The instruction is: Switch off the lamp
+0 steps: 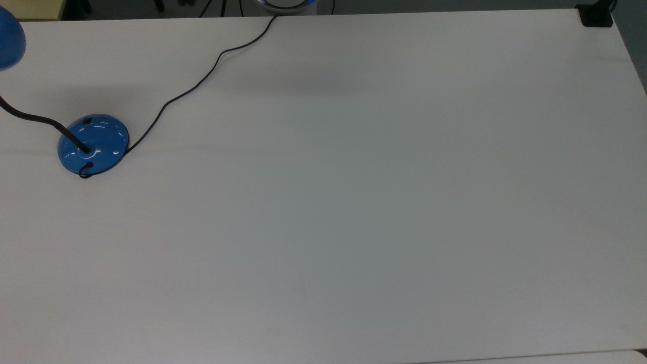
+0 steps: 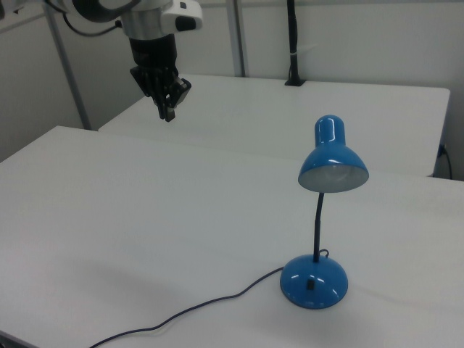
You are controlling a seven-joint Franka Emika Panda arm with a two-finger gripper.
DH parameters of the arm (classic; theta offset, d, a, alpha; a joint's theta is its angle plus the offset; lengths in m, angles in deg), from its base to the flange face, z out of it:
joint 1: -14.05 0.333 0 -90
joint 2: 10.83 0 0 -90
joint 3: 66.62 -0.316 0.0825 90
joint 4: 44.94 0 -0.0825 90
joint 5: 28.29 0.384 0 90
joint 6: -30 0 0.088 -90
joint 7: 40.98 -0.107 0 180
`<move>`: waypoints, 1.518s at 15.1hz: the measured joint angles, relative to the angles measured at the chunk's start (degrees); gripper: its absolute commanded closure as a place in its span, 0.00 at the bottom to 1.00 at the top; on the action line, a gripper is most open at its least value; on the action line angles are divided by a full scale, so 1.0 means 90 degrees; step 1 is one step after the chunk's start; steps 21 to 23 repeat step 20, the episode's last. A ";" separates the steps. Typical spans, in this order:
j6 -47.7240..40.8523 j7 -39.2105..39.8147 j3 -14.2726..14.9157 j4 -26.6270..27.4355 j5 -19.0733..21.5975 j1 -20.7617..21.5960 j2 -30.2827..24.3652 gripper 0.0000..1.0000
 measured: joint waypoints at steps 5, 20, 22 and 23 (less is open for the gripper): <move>0.0096 0.0730 -0.0082 0.0365 -0.0912 0.0123 0.0128 0.00; 0.0520 0.0492 -0.0171 0.0797 -0.0733 0.0141 -0.0216 0.00; 0.0520 0.0492 -0.0171 0.0797 -0.0733 0.0141 -0.0216 0.00; 0.0520 0.0492 -0.0171 0.0797 -0.0733 0.0141 -0.0216 0.00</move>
